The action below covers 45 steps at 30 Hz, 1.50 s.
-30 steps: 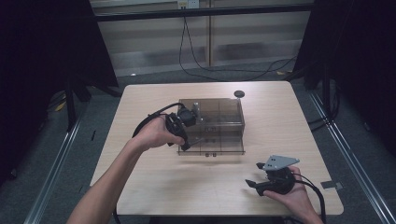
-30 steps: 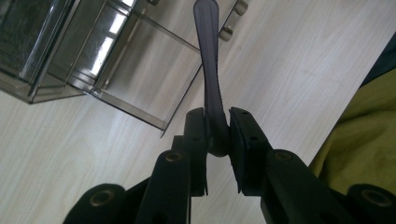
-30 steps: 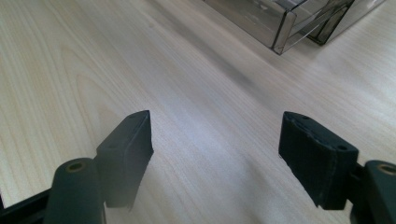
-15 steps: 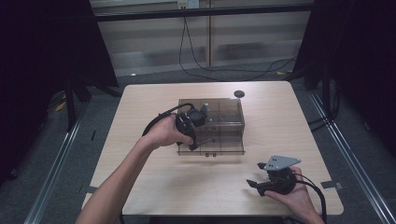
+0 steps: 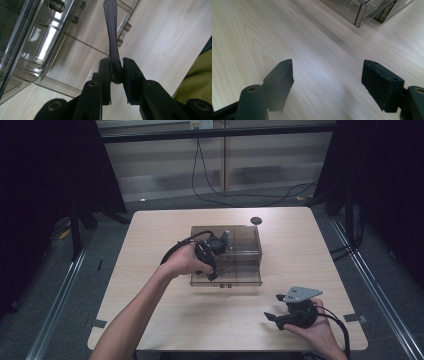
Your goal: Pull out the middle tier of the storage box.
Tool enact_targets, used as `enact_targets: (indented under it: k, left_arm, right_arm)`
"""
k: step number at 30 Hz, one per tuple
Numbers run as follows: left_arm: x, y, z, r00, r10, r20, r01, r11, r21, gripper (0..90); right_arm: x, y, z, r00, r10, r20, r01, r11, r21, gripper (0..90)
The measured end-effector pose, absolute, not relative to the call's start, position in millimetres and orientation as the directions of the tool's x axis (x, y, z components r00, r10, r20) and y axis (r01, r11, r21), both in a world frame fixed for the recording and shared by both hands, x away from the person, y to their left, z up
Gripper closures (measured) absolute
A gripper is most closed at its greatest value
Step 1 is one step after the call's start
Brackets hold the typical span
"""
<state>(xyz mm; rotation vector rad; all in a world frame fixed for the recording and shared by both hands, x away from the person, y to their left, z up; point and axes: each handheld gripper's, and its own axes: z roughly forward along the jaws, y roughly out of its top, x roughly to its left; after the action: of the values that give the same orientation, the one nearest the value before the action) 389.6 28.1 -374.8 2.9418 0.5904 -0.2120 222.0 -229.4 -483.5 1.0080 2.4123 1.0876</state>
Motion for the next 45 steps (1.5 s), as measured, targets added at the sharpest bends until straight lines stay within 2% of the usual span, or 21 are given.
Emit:
enact_targets:
  k: [21, 23, 45]
  left_arm:
    - [403.4, 13.3, -393.2, 0.909, 0.378, -0.176, 0.396, -0.915, 0.080, 77.9]
    - [403.1, 13.4, -393.8, 0.900, 0.399, -0.174, 0.419, -0.903, 0.094, 77.9]
    - [403.3, 13.6, -400.2, 0.906, 0.393, -0.160, 0.412, -0.903, 0.118, 77.9]
  right_arm:
    - [221.1, -229.8, -484.8, -0.707, 0.707, 0.018, 0.483, 0.465, 0.742, 25.6]
    - [221.2, -229.9, -484.7, -0.707, 0.707, 0.018, 0.483, 0.465, 0.742, 25.5]
    - [221.3, -229.7, -485.0, -0.706, 0.708, 0.015, 0.485, 0.468, 0.739, 25.4]
